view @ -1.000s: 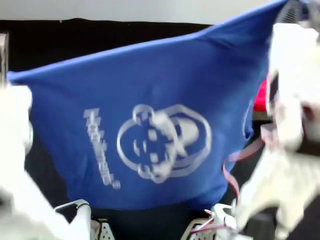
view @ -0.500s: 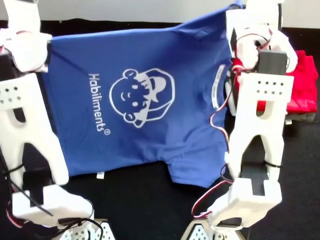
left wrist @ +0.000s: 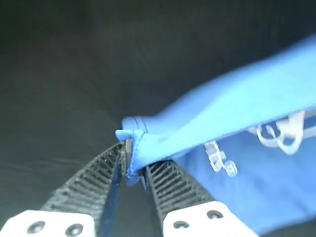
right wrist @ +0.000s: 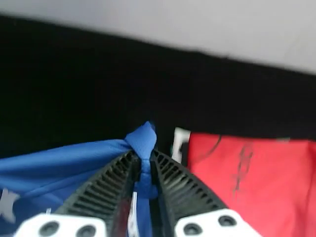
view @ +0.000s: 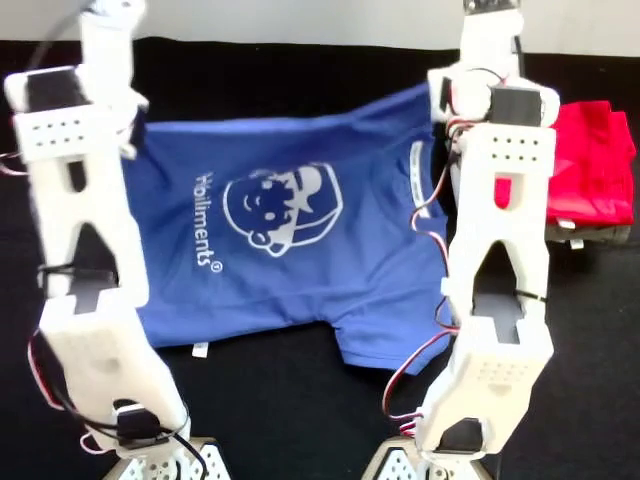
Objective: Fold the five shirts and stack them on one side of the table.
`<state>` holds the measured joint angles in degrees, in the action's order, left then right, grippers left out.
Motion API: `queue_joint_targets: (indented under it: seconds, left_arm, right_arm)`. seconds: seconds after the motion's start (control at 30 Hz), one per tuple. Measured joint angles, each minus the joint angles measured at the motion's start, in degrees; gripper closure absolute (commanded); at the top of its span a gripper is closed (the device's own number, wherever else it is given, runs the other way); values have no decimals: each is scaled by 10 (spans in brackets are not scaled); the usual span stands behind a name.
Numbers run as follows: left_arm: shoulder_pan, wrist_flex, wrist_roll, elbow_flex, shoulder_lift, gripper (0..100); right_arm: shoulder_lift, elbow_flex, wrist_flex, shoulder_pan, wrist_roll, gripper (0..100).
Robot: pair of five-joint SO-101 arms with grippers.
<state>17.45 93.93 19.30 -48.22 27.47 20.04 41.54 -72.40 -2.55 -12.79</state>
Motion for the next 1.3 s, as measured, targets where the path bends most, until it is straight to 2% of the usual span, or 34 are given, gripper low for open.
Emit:
queue_joint_targets:
  seconds: [0.13,0.33,0.43,0.57,0.73,1.0,1.13,1.3]
  left_arm:
    - [-1,56,0,0,29,991]
    - [4,70,0,36,16,991]
    - [3,70,9,124,-45,991]
    - [3,68,55,291,-152,991]
    - [12,2,82,494,-251,991]
    - [50,-79,128,684,-324,991]
    - [62,-91,145,727,-325,991]
    - [62,-95,151,742,-328,991]
  right_arm:
    - [4,0,-89,0,0,993]
    - [4,4,-164,0,0,993]
    - [4,4,-212,0,0,993]
    - [4,4,-268,0,0,993]
    - [3,-11,-280,1,0,993]
    - [-169,-287,-257,1,0,993]
    - [-272,-418,-229,1,0,993]
    - [-332,-483,-222,1,0,993]
